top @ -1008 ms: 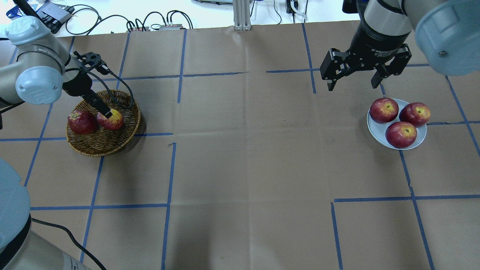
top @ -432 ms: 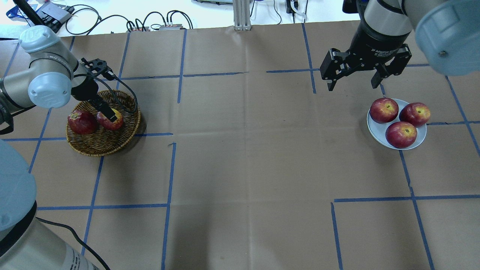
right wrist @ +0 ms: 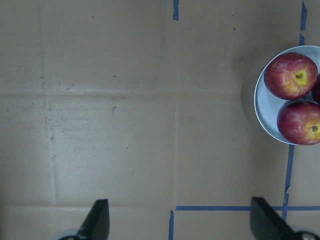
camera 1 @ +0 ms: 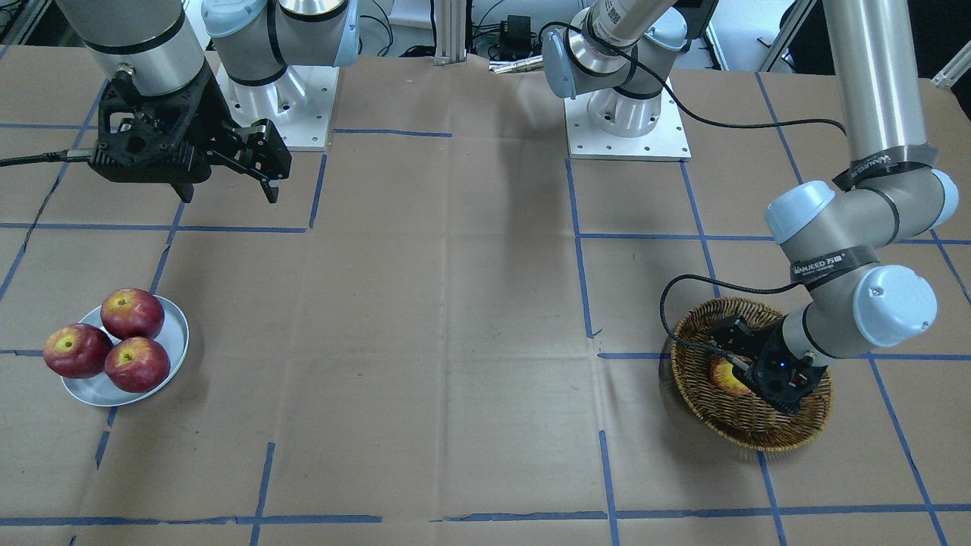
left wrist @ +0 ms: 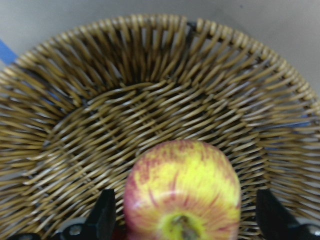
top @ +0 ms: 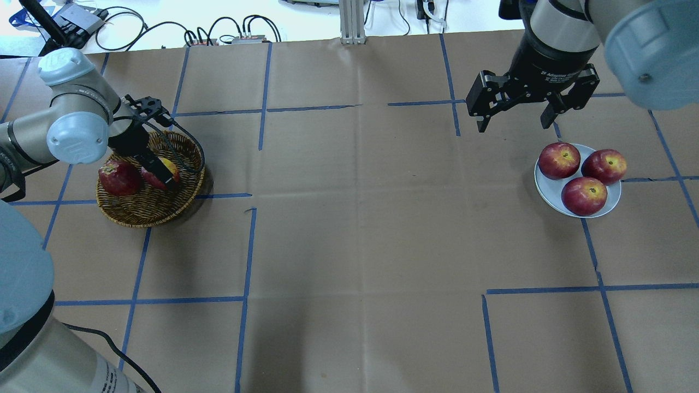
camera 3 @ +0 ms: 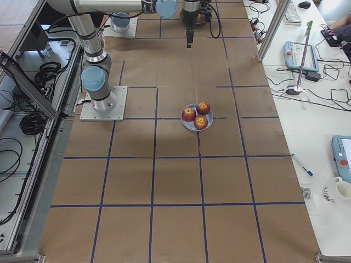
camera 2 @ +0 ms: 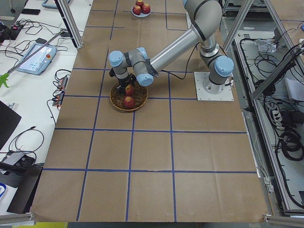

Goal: Transfer apple from basket to plate
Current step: 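Lift the apple out of the basket with the left gripper toward table center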

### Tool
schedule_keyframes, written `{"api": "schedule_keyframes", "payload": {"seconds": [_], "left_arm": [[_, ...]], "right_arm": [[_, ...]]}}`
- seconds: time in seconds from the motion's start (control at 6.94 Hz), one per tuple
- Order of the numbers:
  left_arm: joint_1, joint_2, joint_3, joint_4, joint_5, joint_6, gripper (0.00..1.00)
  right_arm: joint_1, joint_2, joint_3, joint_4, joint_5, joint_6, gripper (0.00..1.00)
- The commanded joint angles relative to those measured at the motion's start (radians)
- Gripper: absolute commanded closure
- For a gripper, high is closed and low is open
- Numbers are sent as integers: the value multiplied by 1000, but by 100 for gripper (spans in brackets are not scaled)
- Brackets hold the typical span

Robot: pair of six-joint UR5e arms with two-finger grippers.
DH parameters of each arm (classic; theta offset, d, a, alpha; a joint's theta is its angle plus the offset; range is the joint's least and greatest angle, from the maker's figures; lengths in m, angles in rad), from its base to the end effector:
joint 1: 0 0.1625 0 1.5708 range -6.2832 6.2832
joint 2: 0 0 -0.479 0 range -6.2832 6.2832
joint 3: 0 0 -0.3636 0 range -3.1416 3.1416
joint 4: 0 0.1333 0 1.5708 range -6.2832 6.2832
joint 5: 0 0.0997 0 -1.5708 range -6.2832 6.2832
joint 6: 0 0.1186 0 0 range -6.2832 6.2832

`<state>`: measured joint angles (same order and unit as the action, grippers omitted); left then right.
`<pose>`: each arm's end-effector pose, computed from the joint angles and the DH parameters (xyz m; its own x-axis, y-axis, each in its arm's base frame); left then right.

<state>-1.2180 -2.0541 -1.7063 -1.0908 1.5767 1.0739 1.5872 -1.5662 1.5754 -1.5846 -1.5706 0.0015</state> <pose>0.0833 -0.6099 0.2445 -0.7483 0.6526 0.1188 0.6620 0.7461 0.0711 0.1410 -0.4638 0.5200 -0.9999 -0.0149 -0.0002 -0.0149 0.9999 -0.0046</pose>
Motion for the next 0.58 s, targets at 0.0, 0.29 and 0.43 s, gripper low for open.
{"api": "schedule_keyframes", "payload": {"seconds": [0.0, 0.29, 0.43], "left_arm": [[0, -1, 0, 2, 5, 1, 33], [-14, 11, 19, 2, 0, -14, 55], [-40, 43, 23, -3, 2, -137, 55]], "right_arm": [[-1, 0, 0, 0, 0, 0, 0], [0, 0, 0, 0, 0, 0, 0], [0, 0, 0, 0, 1, 0, 0]]}}
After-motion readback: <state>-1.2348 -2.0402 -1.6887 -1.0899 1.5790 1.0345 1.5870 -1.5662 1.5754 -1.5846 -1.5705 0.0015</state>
